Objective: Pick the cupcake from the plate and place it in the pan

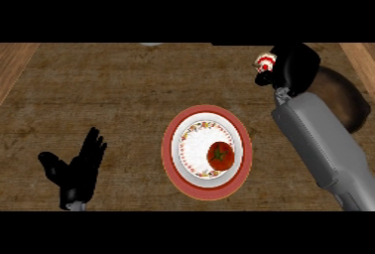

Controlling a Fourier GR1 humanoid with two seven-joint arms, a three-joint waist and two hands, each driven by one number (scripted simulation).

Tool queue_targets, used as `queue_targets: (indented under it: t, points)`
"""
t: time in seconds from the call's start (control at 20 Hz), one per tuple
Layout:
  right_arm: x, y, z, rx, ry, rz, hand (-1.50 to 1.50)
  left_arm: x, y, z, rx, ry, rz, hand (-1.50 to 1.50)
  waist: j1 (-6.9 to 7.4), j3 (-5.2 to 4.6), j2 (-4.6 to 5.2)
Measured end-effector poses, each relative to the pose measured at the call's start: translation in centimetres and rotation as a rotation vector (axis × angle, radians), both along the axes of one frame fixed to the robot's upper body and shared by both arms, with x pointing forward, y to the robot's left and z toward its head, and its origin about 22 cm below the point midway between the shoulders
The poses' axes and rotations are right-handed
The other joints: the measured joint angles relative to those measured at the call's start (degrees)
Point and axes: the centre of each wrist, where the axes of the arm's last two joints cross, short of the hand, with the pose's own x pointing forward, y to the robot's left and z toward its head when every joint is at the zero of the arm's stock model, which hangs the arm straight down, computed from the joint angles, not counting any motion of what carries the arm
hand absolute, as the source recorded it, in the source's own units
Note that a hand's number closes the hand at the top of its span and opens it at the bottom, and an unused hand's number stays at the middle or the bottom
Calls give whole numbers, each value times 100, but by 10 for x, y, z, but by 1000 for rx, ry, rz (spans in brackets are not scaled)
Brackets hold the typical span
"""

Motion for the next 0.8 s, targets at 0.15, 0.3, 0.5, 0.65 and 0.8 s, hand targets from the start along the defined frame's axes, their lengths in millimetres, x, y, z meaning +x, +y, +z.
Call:
queue_targets:
  t: [0.15, 0.3, 0.5, 0.65, 0.8]
  points:
    - [9, -38, -11, -13, -8, -51, 150, -1, -5, 1, -6, -5, -9, 0, 33, 3, 13]
    - [16, -78, -21, -22, -16, -90, 150, -1, -8, 2, -8, -6, -11, 0, 68, 5, 29]
    - [23, -123, -29, -5, -38, -128, 150, 4, -9, -2, -4, -16, -25, 0, 145, 9, 67]
    - [20, -153, -45, 21, -41, -141, 150, 5, -12, -2, 1, -24, -39, 0, 192, 15, 87]
    - [16, -181, -48, 34, -47, -155, 150, 9, -11, 0, 1, -27, -48, 0, 250, 22, 117]
